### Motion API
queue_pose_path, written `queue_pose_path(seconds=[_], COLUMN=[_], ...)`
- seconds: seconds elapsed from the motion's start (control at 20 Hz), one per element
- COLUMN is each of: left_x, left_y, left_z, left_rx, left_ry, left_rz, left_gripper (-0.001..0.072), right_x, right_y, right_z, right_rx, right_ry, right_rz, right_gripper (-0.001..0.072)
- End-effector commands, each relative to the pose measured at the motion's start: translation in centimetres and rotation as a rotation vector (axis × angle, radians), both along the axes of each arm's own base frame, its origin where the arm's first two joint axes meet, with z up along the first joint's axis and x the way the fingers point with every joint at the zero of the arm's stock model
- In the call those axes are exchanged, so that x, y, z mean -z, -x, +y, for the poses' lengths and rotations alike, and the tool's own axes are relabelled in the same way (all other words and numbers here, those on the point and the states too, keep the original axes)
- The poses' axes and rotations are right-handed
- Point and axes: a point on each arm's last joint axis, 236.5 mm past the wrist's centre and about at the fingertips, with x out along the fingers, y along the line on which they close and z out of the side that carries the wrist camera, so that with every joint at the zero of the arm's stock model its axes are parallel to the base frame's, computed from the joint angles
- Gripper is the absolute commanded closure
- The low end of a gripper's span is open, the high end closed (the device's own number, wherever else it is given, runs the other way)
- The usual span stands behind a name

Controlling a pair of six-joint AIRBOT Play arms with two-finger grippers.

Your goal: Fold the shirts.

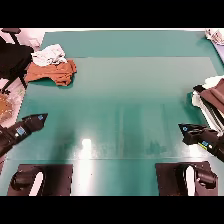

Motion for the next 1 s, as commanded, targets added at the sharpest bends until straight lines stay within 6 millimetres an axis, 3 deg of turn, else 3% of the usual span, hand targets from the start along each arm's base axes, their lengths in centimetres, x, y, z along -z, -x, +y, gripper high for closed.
queue_pose_path(seconds=[0.0,0.2,0.25,0.3,0.35,0.55,0.7,0.95], left_x=[-3.7,-7.2,-7.4,-7.0,-5.9,2.4,6.9,10.1], left_y=[-3.6,-11.9,-14.2,-16.5,-18.5,-24.5,-27.5,-32.0], left_z=[0.7,3.5,4.3,4.9,5.5,6.6,7.9,9.6], left_rx=[-0.031,0.008,-0.003,-0.017,-0.037,-0.013,-0.034,-0.101], left_ry=[0.010,-0.268,-0.290,-0.263,-0.225,-0.203,-0.237,-0.261], left_rz=[-0.024,0.004,0.037,0.093,0.161,0.394,0.443,0.355], left_gripper=[0.0685,0.0684,0.0590,0.0217,0.0030,0.0034,0.0034,0.0033], right_x=[0.2,-2.2,-3.1,-3.8,-4.4,-4.4,-3.1,-1.4], right_y=[-1.0,-4.0,-4.9,-5.7,-6.5,-8.3,-9.1,-9.8], right_z=[-0.4,-1.6,-1.8,-1.9,-1.9,-1.6,-1.4,-0.9], right_rx=[0.002,0.020,0.028,0.034,0.039,0.036,0.034,0.014], right_ry=[-0.026,-0.047,-0.055,-0.070,-0.087,-0.161,-0.211,-0.268], right_rz=[0.063,0.079,0.061,0.043,0.031,0.061,0.114,0.189], right_gripper=[0.0532,0.0532,0.0532,0.0532,0.0532,0.0532,0.0532,0.0532])
